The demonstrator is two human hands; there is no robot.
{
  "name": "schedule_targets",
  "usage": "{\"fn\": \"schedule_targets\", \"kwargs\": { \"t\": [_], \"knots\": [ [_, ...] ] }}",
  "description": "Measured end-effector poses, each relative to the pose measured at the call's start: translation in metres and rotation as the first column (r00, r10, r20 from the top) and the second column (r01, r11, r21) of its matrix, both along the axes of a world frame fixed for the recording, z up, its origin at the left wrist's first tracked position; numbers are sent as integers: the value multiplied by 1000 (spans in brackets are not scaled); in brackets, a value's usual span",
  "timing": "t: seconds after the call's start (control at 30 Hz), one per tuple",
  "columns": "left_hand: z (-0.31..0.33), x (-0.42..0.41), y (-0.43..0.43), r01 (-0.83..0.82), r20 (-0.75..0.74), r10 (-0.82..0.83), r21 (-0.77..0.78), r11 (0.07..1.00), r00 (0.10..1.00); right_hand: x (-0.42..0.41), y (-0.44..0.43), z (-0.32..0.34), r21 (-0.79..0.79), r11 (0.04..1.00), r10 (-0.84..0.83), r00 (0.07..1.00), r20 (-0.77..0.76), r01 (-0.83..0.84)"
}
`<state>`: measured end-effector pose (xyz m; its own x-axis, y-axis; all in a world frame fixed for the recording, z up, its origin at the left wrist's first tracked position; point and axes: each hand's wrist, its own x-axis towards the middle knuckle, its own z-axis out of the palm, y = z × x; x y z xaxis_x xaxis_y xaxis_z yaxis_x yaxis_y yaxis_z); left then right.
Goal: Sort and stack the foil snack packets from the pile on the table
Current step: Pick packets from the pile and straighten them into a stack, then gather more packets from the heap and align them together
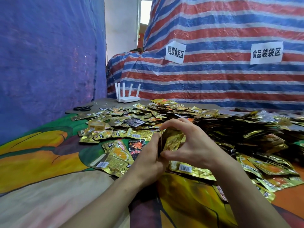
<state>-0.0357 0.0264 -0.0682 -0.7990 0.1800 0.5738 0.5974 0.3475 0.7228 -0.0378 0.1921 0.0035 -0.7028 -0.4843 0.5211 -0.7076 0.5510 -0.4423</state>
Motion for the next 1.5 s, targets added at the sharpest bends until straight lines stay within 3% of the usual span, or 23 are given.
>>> {"fn": "schedule_targets", "kwargs": {
  "t": [0.17,0.3,0.53,0.6,0.7,0.8,0.93,1.07,1.17,1.3,1.5],
  "knots": [
    [-2,-3,-6,-51,97,36,159,986,995,-5,-4,1,21,999,-45,994,98,43],
    [-2,-4,-8,-100,197,63,182,978,978,-9,-5,-1,72,997,-42,985,167,30],
    [3,-8,-8,-66,95,34,356,932,995,-12,4,-11,-274,954,-81,987,140,118],
    [4,-9,-6,-42,105,-7,459,887,994,-15,0,-18,-371,922,6,955,295,109],
    [7,-11,-1,-57,177,-83,667,743,981,-17,-6,-28,-409,906,156,814,559,107],
    [13,-10,-2,-101,234,-143,788,607,962,-19,-13,-36,-349,937,202,819,537,-2],
    [13,-8,-3,-192,324,-35,640,744,945,-23,-12,-33,-392,908,51,891,451,147],
    [8,-13,-8,-364,304,252,401,841,919,-27,10,-29,-361,871,-233,927,293,333],
    [5,-12,-13,-423,202,375,320,848,905,-35,22,-31,-419,778,-386,883,268,468],
    [6,-11,-13,-453,167,422,273,848,891,-44,25,-31,-541,633,-500,826,260,553],
    [11,-9,-17,-549,243,494,298,781,835,-51,22,-33,-433,628,-584,759,287,647]
  ]
}}
